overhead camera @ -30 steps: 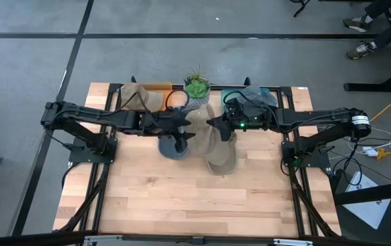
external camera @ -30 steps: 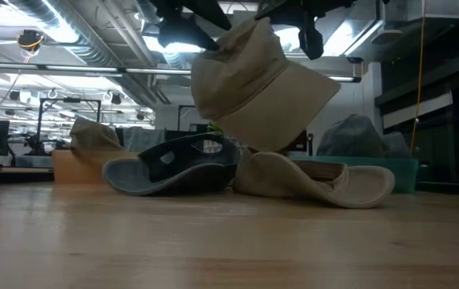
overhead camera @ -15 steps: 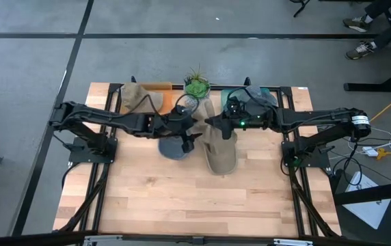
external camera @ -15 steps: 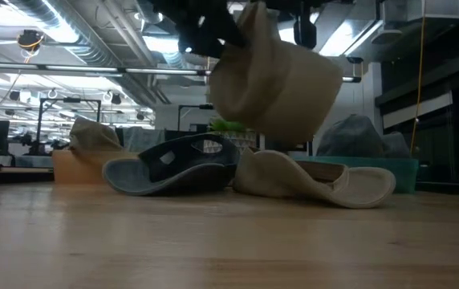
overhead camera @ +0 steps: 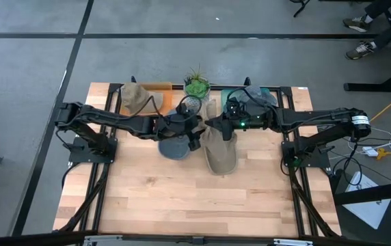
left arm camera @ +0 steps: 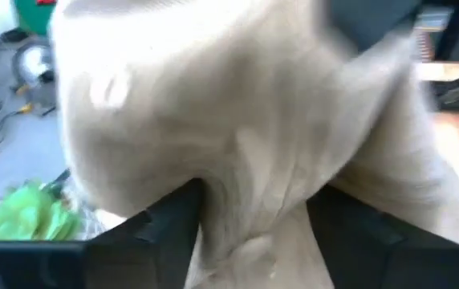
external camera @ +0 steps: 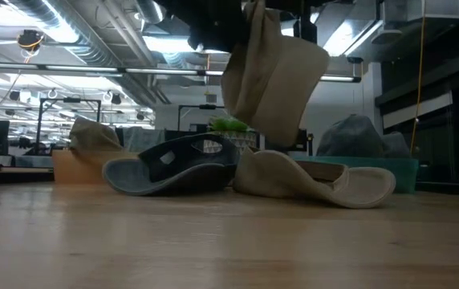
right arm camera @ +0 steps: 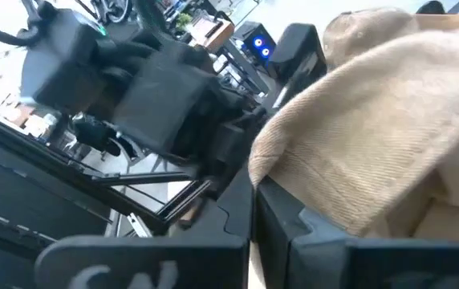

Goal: Pick & Place hat
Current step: Put the left brown cap into the orange bin

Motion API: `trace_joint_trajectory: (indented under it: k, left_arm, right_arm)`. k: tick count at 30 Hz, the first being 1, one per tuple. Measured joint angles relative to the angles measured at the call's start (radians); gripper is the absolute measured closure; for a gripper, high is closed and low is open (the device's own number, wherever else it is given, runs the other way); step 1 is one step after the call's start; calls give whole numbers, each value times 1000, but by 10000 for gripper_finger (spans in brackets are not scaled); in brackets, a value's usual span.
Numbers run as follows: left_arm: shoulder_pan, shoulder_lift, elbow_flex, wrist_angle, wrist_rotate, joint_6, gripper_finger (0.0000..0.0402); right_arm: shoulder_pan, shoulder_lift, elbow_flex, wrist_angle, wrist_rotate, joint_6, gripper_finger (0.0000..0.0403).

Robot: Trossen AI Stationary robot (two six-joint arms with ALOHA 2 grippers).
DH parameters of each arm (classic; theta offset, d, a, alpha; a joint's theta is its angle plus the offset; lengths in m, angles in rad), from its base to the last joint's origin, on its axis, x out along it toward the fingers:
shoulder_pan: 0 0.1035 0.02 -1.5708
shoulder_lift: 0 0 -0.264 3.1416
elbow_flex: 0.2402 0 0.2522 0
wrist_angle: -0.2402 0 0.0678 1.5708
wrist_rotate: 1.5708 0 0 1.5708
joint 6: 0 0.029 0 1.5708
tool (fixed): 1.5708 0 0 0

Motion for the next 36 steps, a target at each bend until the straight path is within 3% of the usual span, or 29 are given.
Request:
trace_joint_trajectory:
  k: [6,12,27,31,36]
  left_arm:
    - [-20,-22,1,-56,34,7,277]
    - [-23,-45,1,-181,155,-53,382]
    - [4,-169,1,-260,634,-237,384]
    - [22,-188,0,-265,809,-346,376]
    - [39,-191,-1,-264,973,-483,384]
  right_arm:
    - [0,0,0,-5,-11,-11,393]
    - [0,1,0,-18,-40,-24,393]
    - [1,1,-1,-45,-221,-93,389]
    - [0,-2,0,-43,-218,-152,358]
    - [0,-2,0,-50,-218,-222,289]
